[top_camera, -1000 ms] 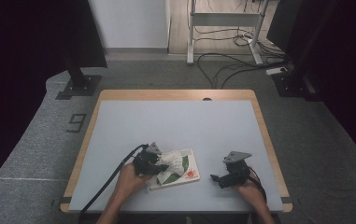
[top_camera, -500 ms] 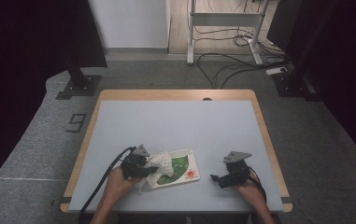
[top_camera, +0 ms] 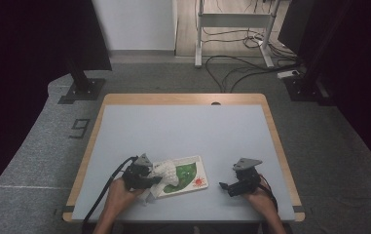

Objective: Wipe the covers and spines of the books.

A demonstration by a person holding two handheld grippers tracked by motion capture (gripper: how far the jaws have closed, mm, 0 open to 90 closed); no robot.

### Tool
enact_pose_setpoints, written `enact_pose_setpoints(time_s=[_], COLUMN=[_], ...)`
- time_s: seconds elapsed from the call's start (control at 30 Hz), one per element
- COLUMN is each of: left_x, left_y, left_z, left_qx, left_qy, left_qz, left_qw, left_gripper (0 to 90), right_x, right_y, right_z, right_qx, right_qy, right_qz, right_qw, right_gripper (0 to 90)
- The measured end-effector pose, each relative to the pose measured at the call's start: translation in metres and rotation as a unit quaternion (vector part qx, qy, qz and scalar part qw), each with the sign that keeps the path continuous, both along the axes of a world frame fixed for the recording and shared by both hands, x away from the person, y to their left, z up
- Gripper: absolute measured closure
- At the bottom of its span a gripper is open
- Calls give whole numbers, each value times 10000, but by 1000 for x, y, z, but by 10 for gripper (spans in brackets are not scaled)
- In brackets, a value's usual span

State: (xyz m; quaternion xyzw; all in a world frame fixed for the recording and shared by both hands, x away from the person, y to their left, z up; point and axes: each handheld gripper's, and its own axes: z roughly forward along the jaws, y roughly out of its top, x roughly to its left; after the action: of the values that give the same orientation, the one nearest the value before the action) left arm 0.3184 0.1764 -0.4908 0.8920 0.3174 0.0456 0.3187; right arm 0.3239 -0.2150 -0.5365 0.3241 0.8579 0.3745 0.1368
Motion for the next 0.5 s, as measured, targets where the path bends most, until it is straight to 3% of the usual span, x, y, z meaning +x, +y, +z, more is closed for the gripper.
enact_pose_setpoints(time_s=[0.5], left_x=[-21], left_y=[-7], left_z=[0], left_qx=[80], left_qy=[-114], left_qz=[-149], left_qw=[9998], left_gripper=[675], right_x=[0], right_y=[0], right_z=[0], right_qx=[1], right_qy=[-1], right_qz=[-1], right_qw=[10000], right_gripper=[30])
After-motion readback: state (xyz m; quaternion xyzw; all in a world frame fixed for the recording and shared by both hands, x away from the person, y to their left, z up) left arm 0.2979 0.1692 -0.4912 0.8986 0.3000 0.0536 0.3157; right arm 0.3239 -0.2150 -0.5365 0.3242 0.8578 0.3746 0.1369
